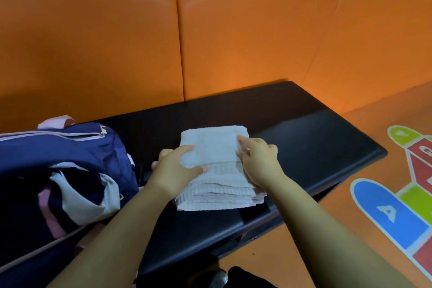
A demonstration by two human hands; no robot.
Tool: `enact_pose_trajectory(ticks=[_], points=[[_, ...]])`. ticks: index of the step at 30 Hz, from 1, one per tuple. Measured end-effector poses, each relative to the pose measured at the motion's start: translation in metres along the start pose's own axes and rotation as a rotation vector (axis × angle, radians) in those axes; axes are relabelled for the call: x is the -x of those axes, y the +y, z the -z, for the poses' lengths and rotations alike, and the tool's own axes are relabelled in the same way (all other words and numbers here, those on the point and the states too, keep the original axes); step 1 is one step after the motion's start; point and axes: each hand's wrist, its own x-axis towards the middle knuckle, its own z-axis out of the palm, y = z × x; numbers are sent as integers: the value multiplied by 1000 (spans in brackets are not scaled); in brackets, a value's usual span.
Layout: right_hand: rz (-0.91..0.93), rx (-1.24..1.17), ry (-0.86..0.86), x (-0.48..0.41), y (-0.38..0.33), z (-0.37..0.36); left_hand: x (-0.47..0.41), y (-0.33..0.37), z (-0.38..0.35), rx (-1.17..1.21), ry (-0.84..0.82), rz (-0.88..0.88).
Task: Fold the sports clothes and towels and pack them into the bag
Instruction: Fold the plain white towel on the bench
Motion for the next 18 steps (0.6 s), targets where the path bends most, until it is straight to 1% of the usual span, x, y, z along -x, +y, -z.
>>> enact_pose_trajectory(ticks=[1,2,5,7,8,11,13,18], points=[[-25,20,-22,-1,3,-1,0,-2,0,37,-8,14],[-55,-29,-54,-1,7,-2,-1,-4,-1,71,-21,23],[-130,-304,-145,9,9,-3,3,-8,-3,114,-50,5],[-145,-413,-194,17,10,-1,5,-10,-4,114,-50,-3],[-137,-441,-210,21,9,1,7,-11,-3,118,-55,-2],[-97,-396,-234,30,8,5,15,-10,-1,144,-83,2],[-122,-393,-232,35,9,4,22,-11,0,148,-98,13],[-164,-519,-199,50,14,-2,41,-13,3,120,-113,67]])
